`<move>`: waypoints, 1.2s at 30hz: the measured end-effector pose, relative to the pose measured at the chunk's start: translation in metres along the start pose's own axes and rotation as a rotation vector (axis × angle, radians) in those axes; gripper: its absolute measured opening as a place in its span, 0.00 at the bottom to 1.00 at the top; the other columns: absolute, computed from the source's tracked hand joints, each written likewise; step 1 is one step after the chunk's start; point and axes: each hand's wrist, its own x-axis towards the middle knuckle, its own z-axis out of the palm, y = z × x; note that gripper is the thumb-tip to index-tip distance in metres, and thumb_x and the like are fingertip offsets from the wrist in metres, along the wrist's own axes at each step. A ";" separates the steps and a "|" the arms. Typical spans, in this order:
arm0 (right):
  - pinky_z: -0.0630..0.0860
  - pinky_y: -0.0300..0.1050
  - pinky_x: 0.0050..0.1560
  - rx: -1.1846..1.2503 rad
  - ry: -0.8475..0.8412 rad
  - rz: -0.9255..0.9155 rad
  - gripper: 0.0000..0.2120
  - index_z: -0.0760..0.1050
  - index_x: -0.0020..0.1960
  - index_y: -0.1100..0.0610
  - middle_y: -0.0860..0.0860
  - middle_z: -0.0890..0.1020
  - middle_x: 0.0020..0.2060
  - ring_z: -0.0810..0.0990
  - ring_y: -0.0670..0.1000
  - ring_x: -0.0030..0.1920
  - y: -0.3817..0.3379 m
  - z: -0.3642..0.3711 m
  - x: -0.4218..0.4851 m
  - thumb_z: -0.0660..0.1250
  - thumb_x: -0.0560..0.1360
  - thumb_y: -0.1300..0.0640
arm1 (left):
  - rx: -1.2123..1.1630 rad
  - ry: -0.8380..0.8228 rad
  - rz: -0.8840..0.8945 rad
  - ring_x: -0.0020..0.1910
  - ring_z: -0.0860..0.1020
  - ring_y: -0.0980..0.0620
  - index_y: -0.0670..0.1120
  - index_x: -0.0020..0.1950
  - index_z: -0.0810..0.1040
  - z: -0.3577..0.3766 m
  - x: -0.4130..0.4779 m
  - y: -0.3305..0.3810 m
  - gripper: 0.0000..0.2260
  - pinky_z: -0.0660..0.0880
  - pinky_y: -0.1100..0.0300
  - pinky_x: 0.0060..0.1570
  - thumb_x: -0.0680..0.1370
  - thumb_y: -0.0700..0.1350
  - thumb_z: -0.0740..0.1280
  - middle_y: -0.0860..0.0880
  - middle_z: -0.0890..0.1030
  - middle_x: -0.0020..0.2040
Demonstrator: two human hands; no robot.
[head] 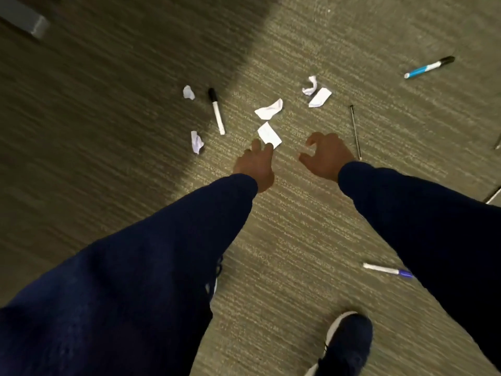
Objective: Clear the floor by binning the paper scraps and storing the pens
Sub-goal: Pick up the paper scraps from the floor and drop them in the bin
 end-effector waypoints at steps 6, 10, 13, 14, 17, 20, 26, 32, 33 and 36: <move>0.74 0.55 0.64 -0.052 0.134 0.064 0.30 0.63 0.77 0.52 0.62 0.65 0.72 0.74 0.64 0.65 0.013 0.024 0.094 0.68 0.78 0.49 | 0.261 0.068 0.285 0.62 0.73 0.38 0.51 0.82 0.50 0.019 0.091 -0.038 0.37 0.68 0.50 0.43 0.77 0.37 0.64 0.43 0.42 0.83; 0.73 0.54 0.64 -0.050 0.242 0.051 0.31 0.61 0.78 0.47 0.62 0.58 0.76 0.74 0.66 0.65 0.020 0.018 0.135 0.68 0.78 0.53 | 0.343 0.060 0.438 0.68 0.68 0.38 0.53 0.81 0.53 0.027 0.115 -0.059 0.35 0.74 0.46 0.53 0.78 0.39 0.64 0.42 0.52 0.81; 0.73 0.50 0.62 -0.066 0.236 0.066 0.31 0.62 0.77 0.45 0.59 0.56 0.77 0.73 0.64 0.65 0.019 0.015 0.159 0.67 0.77 0.58 | 0.486 0.128 0.549 0.68 0.69 0.39 0.51 0.79 0.58 0.036 0.114 -0.067 0.26 0.73 0.45 0.57 0.82 0.46 0.62 0.39 0.60 0.77; 0.73 0.50 0.60 -0.081 0.220 0.060 0.31 0.63 0.77 0.45 0.58 0.57 0.77 0.74 0.63 0.64 0.017 0.016 0.165 0.66 0.77 0.59 | 0.501 0.158 0.578 0.66 0.70 0.40 0.49 0.77 0.61 0.038 0.113 -0.067 0.24 0.73 0.46 0.56 0.82 0.47 0.62 0.39 0.63 0.75; 0.73 0.50 0.59 -0.146 0.257 0.040 0.28 0.67 0.76 0.50 0.58 0.64 0.73 0.74 0.64 0.63 0.015 0.023 0.172 0.64 0.77 0.63 | 0.512 0.212 0.672 0.58 0.73 0.42 0.47 0.70 0.69 0.043 0.109 -0.066 0.17 0.72 0.49 0.52 0.81 0.44 0.61 0.41 0.71 0.66; 0.76 0.52 0.56 -0.216 0.389 0.013 0.19 0.73 0.68 0.62 0.63 0.72 0.64 0.75 0.64 0.58 0.020 0.027 0.172 0.61 0.77 0.67 | 0.535 0.188 0.721 0.54 0.73 0.42 0.45 0.67 0.70 0.047 0.108 -0.064 0.15 0.70 0.49 0.51 0.80 0.41 0.57 0.42 0.73 0.61; 0.71 0.49 0.39 -0.158 0.464 0.049 0.08 0.74 0.51 0.66 0.62 0.78 0.48 0.78 0.61 0.45 0.032 0.013 0.170 0.56 0.80 0.66 | 0.255 0.250 0.668 0.55 0.74 0.44 0.42 0.62 0.78 0.035 0.113 -0.049 0.13 0.75 0.50 0.52 0.80 0.40 0.61 0.42 0.73 0.63; 0.74 0.52 0.40 -0.131 0.418 -0.106 0.32 0.58 0.75 0.49 0.62 0.75 0.55 0.76 0.61 0.44 0.024 -0.008 0.179 0.60 0.75 0.67 | -0.221 0.214 0.306 0.41 0.80 0.43 0.40 0.64 0.68 -0.001 0.146 -0.041 0.14 0.78 0.50 0.38 0.79 0.38 0.63 0.41 0.81 0.51; 0.72 0.50 0.41 -0.180 0.352 -0.104 0.36 0.53 0.77 0.44 0.63 0.75 0.57 0.76 0.61 0.44 0.022 -0.012 0.185 0.61 0.76 0.67 | -0.227 0.224 0.292 0.37 0.78 0.43 0.40 0.65 0.66 -0.004 0.151 -0.041 0.15 0.74 0.51 0.34 0.78 0.36 0.62 0.42 0.81 0.48; 0.70 0.51 0.40 -0.331 0.190 -0.036 0.37 0.51 0.80 0.45 0.67 0.74 0.60 0.78 0.65 0.48 0.017 -0.015 0.200 0.61 0.77 0.66 | -0.175 0.240 0.274 0.28 0.70 0.48 0.42 0.71 0.60 -0.006 0.162 -0.042 0.23 0.64 0.55 0.29 0.77 0.36 0.61 0.44 0.78 0.41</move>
